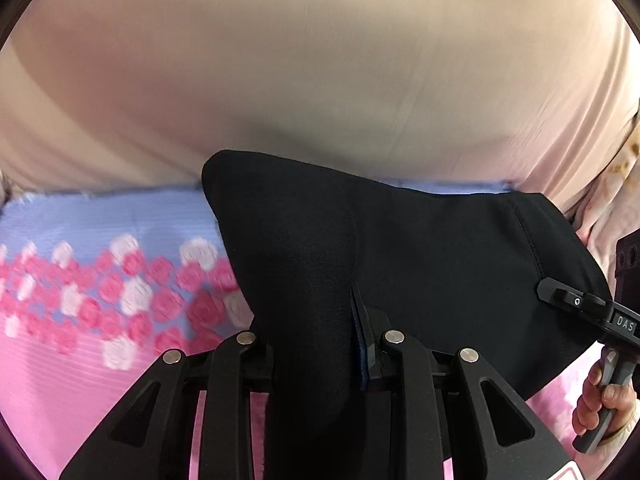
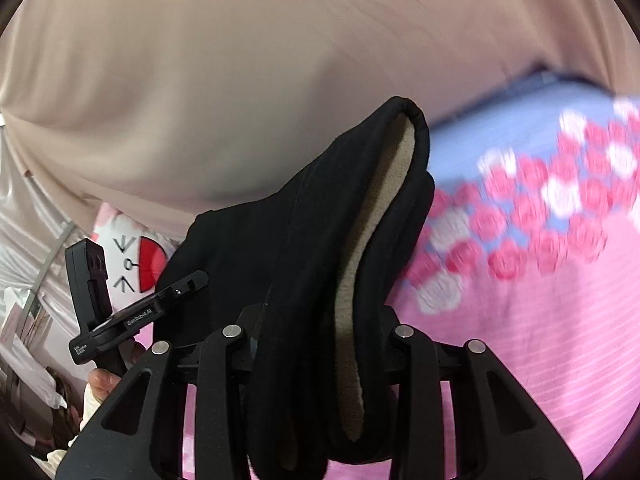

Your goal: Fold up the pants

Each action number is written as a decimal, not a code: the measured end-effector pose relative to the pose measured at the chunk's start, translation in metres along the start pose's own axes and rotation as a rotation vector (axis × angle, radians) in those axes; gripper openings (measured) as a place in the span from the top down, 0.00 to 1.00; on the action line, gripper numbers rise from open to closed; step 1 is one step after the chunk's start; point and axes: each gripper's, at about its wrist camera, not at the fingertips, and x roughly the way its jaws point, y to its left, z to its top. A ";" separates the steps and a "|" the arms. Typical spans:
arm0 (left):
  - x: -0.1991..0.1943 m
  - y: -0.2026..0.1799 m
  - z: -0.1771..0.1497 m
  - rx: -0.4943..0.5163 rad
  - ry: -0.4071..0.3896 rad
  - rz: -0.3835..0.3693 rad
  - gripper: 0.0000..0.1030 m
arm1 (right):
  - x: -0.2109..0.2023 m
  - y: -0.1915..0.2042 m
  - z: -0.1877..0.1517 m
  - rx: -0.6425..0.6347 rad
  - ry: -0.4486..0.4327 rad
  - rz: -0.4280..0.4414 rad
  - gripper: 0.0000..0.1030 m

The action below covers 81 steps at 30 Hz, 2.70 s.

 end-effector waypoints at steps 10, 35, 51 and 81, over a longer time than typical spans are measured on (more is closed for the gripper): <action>0.031 0.027 -0.019 -0.077 0.048 0.039 0.32 | 0.014 -0.040 -0.011 0.102 0.045 -0.017 0.39; 0.060 0.017 0.017 -0.196 0.065 0.319 0.12 | 0.085 0.061 0.013 -0.152 0.024 -0.309 0.97; -0.008 -0.025 -0.009 0.094 -0.014 0.470 0.13 | -0.010 0.041 -0.017 -0.235 -0.011 -0.479 0.99; -0.094 -0.036 -0.093 0.038 0.000 0.308 0.14 | -0.108 0.078 -0.092 -0.209 -0.056 -0.431 0.92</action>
